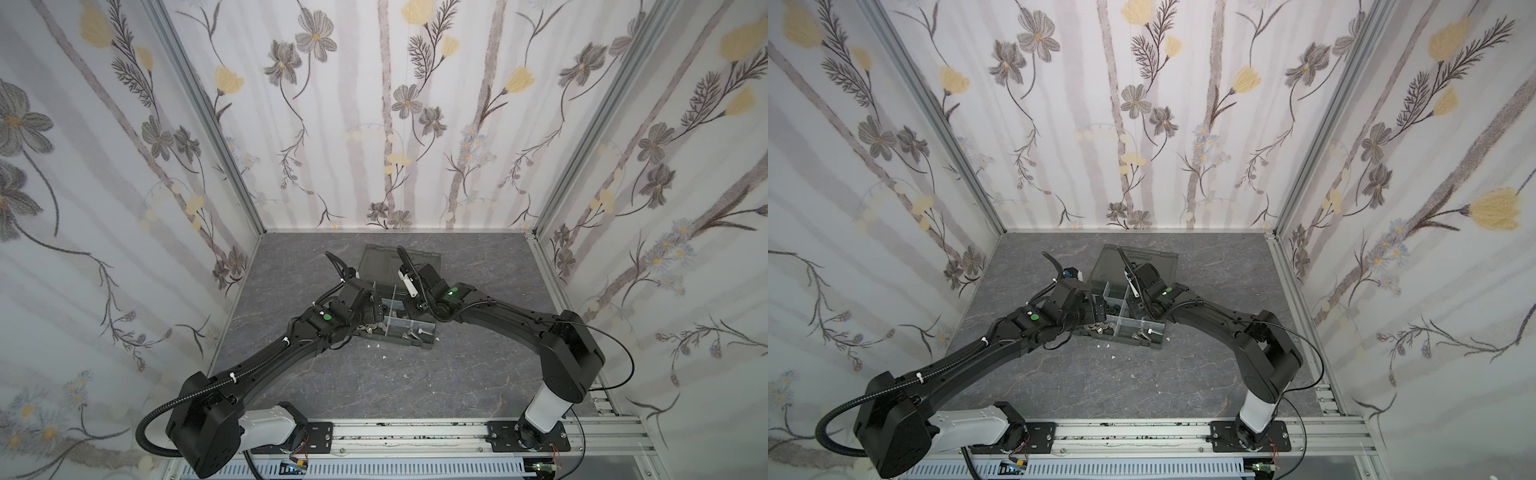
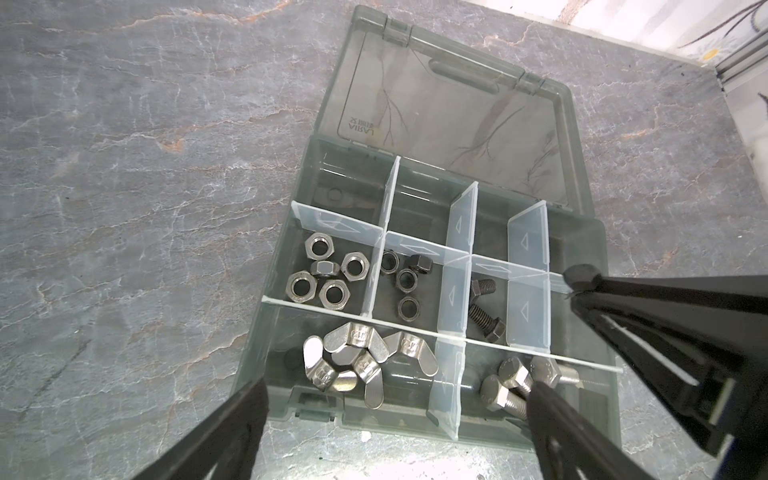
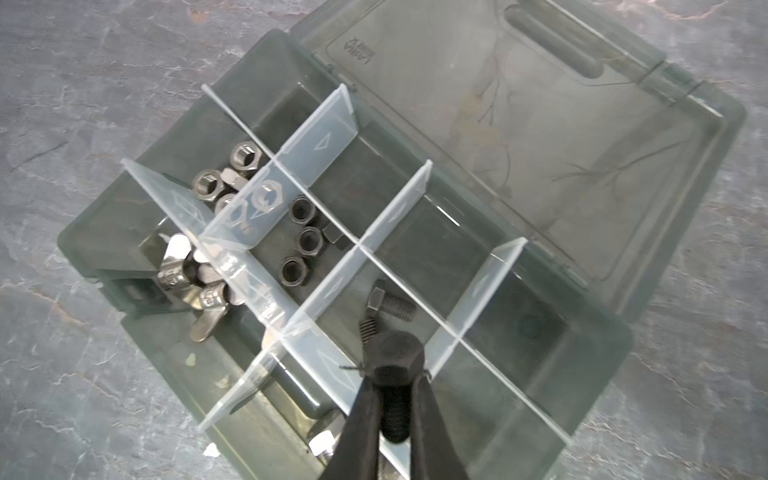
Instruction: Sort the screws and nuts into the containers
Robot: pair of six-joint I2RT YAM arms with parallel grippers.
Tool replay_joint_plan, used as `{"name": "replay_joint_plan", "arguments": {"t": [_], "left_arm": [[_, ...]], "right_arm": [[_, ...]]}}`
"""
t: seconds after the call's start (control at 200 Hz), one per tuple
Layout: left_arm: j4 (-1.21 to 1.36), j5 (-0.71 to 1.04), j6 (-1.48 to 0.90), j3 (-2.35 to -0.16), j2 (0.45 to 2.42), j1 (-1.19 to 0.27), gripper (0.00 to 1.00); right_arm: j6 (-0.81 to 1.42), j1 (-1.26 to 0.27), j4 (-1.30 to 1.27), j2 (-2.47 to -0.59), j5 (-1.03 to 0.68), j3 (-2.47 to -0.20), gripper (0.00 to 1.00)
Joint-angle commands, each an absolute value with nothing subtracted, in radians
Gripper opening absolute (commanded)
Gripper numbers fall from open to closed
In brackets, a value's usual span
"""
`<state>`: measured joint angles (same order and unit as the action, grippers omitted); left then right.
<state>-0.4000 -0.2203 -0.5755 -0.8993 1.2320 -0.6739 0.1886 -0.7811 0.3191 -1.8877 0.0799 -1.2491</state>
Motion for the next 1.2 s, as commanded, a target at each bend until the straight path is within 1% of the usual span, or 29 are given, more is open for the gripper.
{"name": "replay_joint_plan", "arguments": {"t": [0.0, 0.075, 0.135, 0.27, 0.325, 0.59, 0.724, 0.889, 1.069, 1.194], "left_arm": [[-0.381, -0.242, -0.595, -0.887, 1.215, -0.671, 1.0], [-0.379, -0.242, -0.598, -0.882, 1.209, -0.671, 1.0], [-0.377, -0.242, -0.599, -0.879, 1.206, -0.671, 1.0], [-0.375, -0.239, -0.598, -0.876, 1.203, -0.669, 1.0], [-0.374, -0.239, -0.596, -0.876, 1.203, -0.67, 1.0], [-0.37, -0.248, -0.591, -0.878, 1.19, -0.667, 1.0], [-0.37, -0.26, -0.588, -0.877, 1.179, -0.664, 1.0], [-0.37, -0.287, -0.579, -0.874, 1.156, -0.658, 1.0], [-0.368, -0.341, -0.555, -0.869, 1.115, -0.646, 1.0], [-0.364, -0.405, -0.552, -0.855, 1.067, -0.634, 1.0]], "right_arm": [[0.19, -0.778, 0.278, -1.91, 0.066, -1.264, 0.14], [0.193, -0.778, 0.276, -1.916, 0.056, -1.264, 0.16], [0.196, -0.778, 0.276, -1.916, 0.057, -1.261, 0.19], [0.198, -0.778, 0.275, -1.911, 0.063, -1.264, 0.34], [0.198, -0.778, 0.275, -1.911, 0.062, -1.264, 0.37], [0.199, -0.775, 0.275, -1.892, 0.065, -1.254, 0.41], [0.202, -0.769, 0.275, -1.862, 0.073, -1.24, 0.44], [0.204, -0.753, 0.271, -1.807, 0.092, -1.219, 0.46], [0.197, -0.721, 0.245, -1.699, 0.149, -1.181, 0.52], [0.199, -0.677, 0.185, -1.569, 0.188, -1.111, 0.59]]}}
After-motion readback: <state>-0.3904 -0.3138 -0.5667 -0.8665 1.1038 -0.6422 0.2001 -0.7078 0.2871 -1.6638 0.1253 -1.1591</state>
